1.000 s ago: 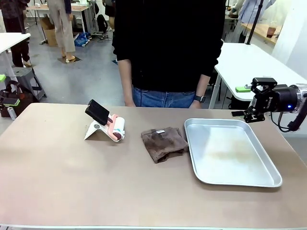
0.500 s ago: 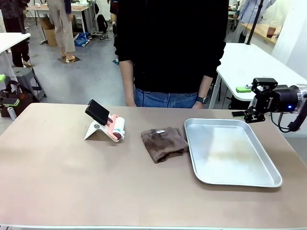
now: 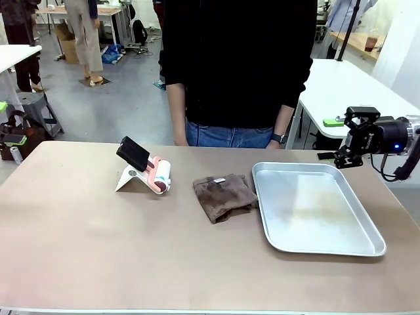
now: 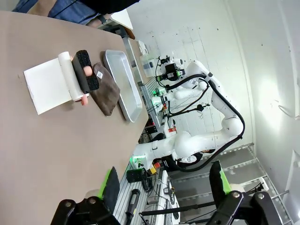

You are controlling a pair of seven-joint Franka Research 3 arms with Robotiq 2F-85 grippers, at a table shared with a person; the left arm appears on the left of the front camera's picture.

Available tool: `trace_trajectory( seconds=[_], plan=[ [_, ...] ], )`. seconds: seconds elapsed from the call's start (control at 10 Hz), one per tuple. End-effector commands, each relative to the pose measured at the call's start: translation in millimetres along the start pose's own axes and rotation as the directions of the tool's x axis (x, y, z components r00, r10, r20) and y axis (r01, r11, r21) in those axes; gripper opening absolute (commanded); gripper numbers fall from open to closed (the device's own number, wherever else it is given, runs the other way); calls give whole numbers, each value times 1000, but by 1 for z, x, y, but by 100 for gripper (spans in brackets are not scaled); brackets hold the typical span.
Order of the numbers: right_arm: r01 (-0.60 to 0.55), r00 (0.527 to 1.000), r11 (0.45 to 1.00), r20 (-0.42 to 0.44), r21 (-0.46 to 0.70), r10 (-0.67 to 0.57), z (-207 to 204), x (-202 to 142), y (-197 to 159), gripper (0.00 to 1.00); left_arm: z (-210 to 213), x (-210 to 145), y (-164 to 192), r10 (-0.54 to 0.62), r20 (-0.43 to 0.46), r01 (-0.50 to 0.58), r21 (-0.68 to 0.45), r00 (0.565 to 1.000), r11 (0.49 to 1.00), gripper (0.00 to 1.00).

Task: Clean the surface of the table.
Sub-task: Return the Lint Roller and towel to their original positions.

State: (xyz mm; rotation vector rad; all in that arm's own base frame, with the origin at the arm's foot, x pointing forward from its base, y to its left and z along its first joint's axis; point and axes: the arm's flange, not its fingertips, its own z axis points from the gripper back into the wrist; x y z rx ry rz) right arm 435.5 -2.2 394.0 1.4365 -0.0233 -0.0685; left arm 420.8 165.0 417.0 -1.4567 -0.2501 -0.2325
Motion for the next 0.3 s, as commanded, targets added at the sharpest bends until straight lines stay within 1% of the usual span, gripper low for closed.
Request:
trace_trajectory(
  seconds=[0.0, 0.2],
  plan=[
    [-17, 1000, 1000, -4, 12, 17, 2, 0, 1, 100, 0, 0, -3, -15, -2, 15, 1, 1000, 1000, 100],
    [-17, 1000, 1000, -4, 12, 17, 2, 0, 1, 100, 0, 0, -3, -15, -2, 15, 1, 1000, 1000, 100]
  ],
)
